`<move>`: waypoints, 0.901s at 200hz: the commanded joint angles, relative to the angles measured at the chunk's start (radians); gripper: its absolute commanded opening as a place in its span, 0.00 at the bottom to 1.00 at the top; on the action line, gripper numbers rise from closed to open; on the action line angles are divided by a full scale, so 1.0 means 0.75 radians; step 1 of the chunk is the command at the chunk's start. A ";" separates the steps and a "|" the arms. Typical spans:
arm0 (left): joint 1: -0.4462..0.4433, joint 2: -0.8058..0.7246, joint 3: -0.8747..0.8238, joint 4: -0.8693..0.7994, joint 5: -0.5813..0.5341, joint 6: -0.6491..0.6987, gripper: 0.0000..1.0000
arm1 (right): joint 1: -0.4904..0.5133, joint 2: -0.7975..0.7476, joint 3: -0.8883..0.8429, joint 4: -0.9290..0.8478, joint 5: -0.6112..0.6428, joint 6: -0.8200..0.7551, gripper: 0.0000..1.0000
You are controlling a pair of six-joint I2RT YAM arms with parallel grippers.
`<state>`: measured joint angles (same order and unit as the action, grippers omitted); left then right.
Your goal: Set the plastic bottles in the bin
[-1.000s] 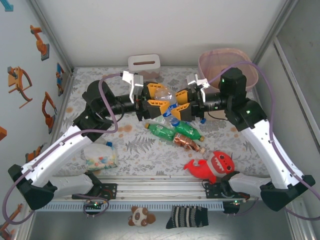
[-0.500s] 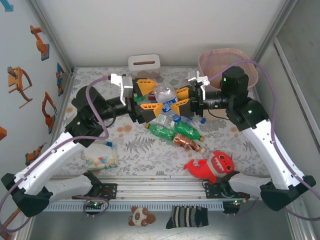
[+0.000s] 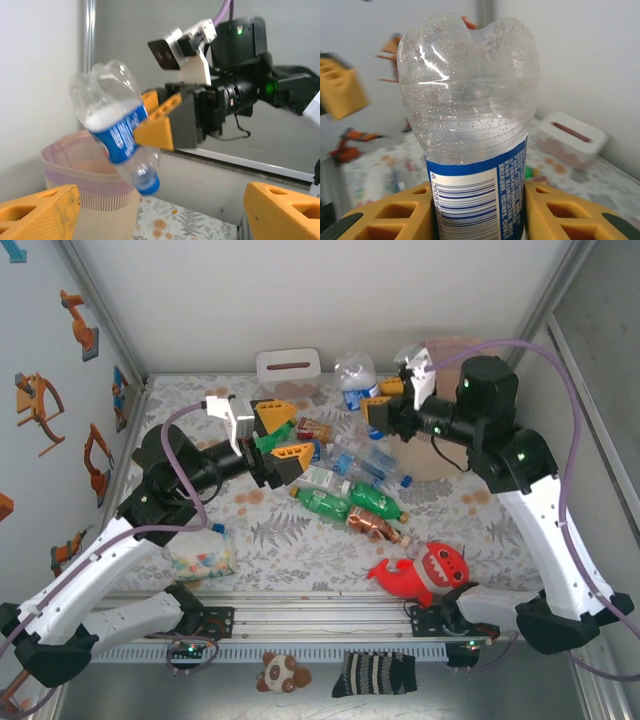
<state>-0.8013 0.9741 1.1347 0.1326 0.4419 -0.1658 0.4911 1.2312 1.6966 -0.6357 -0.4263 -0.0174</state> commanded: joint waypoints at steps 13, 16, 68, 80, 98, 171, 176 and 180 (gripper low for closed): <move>0.013 0.009 -0.018 -0.056 -0.047 0.002 0.84 | -0.129 0.132 0.159 -0.136 0.368 0.046 0.42; 0.014 0.010 -0.016 -0.056 -0.047 0.001 0.84 | -0.147 0.146 0.174 -0.146 0.385 0.054 0.42; 0.016 0.030 -0.034 -0.049 -0.049 -0.025 0.84 | -0.345 0.350 0.393 -0.307 0.582 0.087 0.41; 0.017 0.040 -0.033 -0.054 -0.049 -0.031 0.84 | -0.381 0.393 0.424 -0.338 0.621 0.066 0.41; 0.021 0.053 -0.032 -0.076 -0.053 -0.033 0.84 | -0.428 0.450 0.445 -0.365 0.660 0.025 0.41; 0.041 0.114 -0.029 -0.235 -0.155 -0.045 0.84 | -0.517 0.689 0.481 -0.461 0.834 -0.155 0.41; 0.043 0.117 -0.029 -0.240 -0.159 -0.047 0.84 | -0.520 0.705 0.477 -0.468 0.858 -0.170 0.41; 0.042 0.121 -0.031 -0.244 -0.161 -0.047 0.84 | -0.521 0.716 0.472 -0.473 0.875 -0.180 0.41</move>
<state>-0.7769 1.0573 1.1175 -0.0093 0.3519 -0.1822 0.1127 1.7325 2.0396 -0.9463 0.1268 -0.0715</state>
